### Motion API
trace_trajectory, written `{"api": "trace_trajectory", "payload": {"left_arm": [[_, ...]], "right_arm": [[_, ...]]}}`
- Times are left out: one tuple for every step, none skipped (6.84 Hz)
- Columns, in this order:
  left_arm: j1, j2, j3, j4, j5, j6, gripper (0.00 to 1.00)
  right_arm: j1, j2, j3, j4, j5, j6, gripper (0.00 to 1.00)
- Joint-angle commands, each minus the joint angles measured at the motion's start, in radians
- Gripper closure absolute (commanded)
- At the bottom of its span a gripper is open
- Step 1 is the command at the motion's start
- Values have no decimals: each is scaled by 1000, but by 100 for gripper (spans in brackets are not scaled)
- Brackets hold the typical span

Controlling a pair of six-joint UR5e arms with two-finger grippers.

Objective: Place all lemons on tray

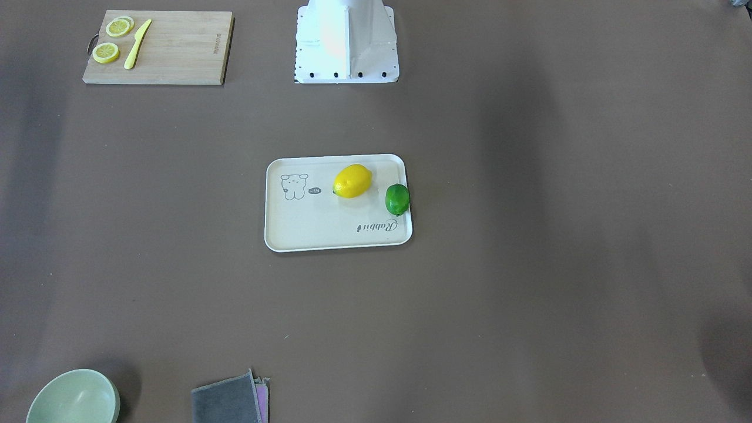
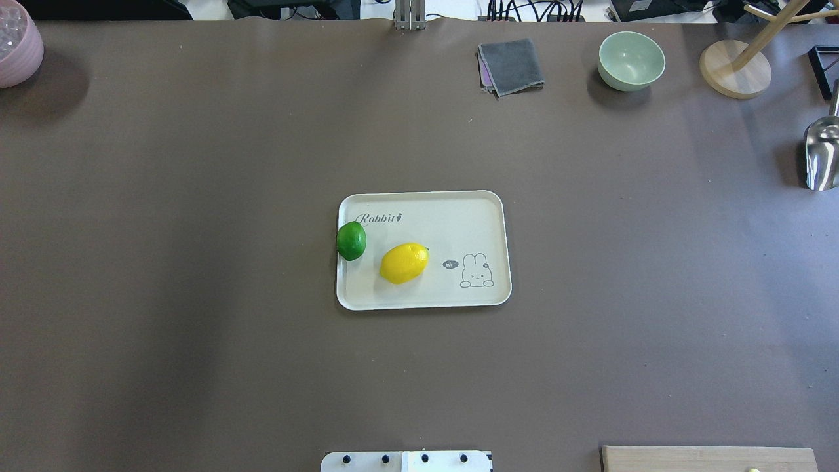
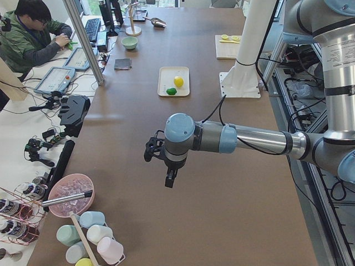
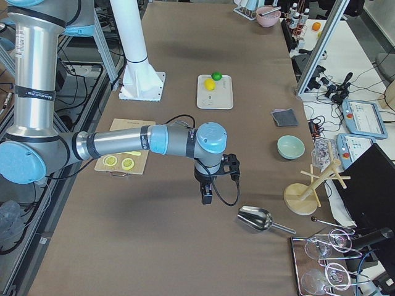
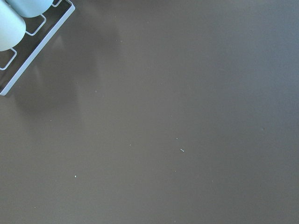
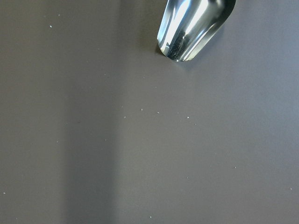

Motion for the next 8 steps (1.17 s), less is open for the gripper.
{"api": "trace_trajectory", "payload": {"left_arm": [[2,-1,0,0,1,0,1],[2,-1,0,0,0,0,1],[2,-1,0,0,1,0,1],[2,-1,0,0,0,0,1],[4,-1,1,0,0,0,1],[4,-1,0,0,0,0,1],[4,-1,0,0,0,0,1],[4,-1,0,0,0,0,1]], "right_arm": [[1,-1,3,0,0,0,0],[-1,-1,4,0,0,0,0],[1,-1,3,0,0,-2,0],[-1,-1,4,0,2,-2,0],[1,-1,4,0,2,-2,0],[1,-1,4,0,0,-2,0],[1,-1,4,0,2,-2,0],[-1,-1,4,0,2,-2,0]]}}
